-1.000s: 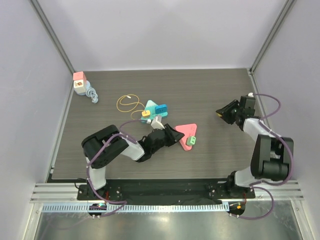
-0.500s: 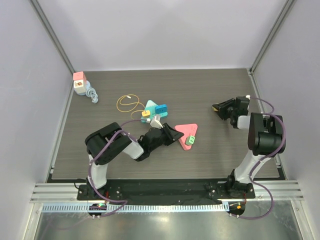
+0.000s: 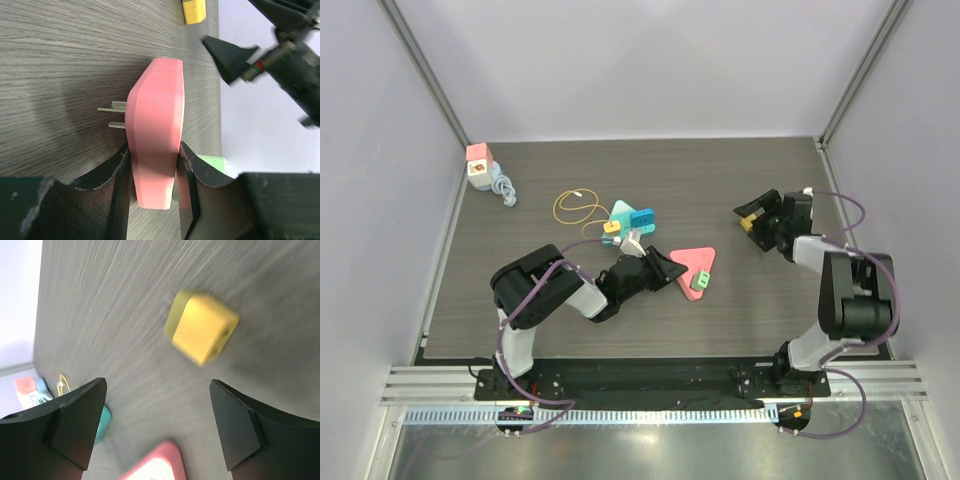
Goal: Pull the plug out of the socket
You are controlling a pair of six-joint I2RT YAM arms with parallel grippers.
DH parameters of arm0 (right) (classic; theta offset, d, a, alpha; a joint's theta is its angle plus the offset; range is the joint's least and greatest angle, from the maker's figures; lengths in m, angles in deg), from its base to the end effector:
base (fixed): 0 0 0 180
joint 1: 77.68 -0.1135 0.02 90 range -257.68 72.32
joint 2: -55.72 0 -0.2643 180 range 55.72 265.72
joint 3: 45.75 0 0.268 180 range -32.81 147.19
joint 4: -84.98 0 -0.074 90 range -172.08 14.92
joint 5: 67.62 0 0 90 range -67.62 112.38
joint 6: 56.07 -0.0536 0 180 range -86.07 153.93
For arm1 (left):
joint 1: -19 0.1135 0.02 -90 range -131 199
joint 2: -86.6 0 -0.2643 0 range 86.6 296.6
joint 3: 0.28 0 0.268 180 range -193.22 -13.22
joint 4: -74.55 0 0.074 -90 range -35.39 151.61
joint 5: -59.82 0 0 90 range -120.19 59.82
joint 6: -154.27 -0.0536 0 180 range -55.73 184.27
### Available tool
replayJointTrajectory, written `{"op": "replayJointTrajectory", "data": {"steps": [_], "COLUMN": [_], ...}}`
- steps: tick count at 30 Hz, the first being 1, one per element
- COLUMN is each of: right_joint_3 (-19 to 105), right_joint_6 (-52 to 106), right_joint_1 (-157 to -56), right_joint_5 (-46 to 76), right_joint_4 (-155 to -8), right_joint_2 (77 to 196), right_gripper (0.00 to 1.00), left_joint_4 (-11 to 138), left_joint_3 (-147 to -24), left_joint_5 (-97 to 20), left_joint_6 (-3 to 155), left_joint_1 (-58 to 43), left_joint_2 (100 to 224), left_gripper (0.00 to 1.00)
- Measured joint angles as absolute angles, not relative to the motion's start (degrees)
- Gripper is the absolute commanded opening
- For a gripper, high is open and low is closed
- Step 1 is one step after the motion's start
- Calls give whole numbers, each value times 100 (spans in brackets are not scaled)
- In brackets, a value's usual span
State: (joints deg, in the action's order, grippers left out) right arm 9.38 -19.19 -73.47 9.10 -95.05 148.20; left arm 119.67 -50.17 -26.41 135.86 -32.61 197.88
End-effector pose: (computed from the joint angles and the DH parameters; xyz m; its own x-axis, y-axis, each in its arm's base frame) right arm 0.3448 -0.0130 0.1385 -0.4514 0.8138 -0.3659 0.4172 0.5550 0.7197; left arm 0.2304 -0.2852 0.0888 -0.7598 -0.5655 -0.3206 0.0695 0.4197 -0.9050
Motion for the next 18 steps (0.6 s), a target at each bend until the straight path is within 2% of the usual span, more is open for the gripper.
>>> {"op": "replayJointTrajectory", "data": {"steps": [9,18], "right_joint_3": [254,-47], "right_joint_6": [-1098,-1008], "right_joint_1": [-7824,-9784], "right_joint_5": [1710,2215], "right_joint_4": [-7354,-5936], "right_joint_2": [12296,11269], "right_gripper": [85,83], "left_joint_4": [11963,11901], "left_joint_3": [-5019,-5058], "left_joint_5": [-2657,-2602], "left_joint_6": [13580,13558], "left_joint_1": [-3261,-3307], "left_joint_2": [19791,19786], "left_gripper": [0,0]}}
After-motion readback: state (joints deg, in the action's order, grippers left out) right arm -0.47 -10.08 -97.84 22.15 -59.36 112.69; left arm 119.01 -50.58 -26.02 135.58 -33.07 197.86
